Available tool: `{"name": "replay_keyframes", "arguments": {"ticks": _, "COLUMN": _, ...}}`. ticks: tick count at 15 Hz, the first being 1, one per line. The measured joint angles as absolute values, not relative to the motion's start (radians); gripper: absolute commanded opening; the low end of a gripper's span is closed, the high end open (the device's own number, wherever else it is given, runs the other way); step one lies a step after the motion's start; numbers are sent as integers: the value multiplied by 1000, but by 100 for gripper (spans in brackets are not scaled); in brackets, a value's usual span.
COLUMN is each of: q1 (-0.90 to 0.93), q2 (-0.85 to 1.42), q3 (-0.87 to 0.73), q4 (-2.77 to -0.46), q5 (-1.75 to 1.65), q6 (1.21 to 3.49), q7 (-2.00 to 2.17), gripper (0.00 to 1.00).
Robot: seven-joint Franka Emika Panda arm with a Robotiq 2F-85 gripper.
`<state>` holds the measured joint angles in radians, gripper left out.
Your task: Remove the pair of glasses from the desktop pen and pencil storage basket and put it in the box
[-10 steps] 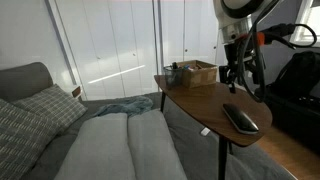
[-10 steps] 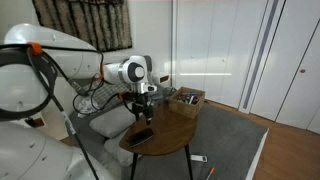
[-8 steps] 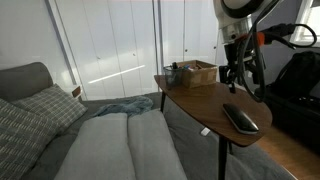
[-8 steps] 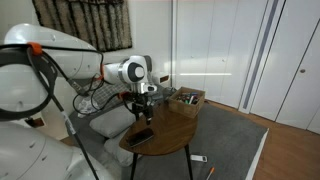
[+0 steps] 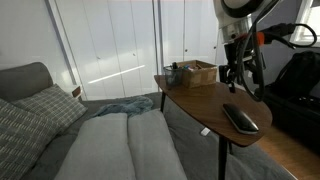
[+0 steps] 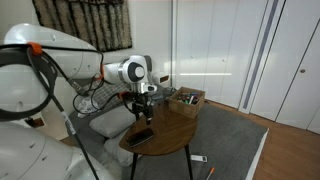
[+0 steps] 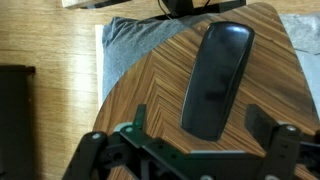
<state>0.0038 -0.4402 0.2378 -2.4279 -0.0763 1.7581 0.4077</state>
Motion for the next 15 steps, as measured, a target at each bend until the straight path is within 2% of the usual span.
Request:
{"name": "replay_keyframes", "arguments": {"ticks": 5, "q1": -25, "q2": -470, "q3": 188, "q4": -2375, "q5": -108, "q6": 1810, "q7": 500, "gripper": 100}}
{"name": "replay_keyframes", "arguments": {"ticks": 9, "q1": -63, "q2": -463, "q3": 120, "q4": -2280, "q5": -127, "q6": 1971, "q7": 470, "gripper": 100}}
{"name": "replay_keyframes", "arguments": {"ticks": 15, "q1": -58, "q2": -270, "q3": 24, "q4": -2010, "q5": -59, "q6": 2103, "q7": 220, "gripper": 100}}
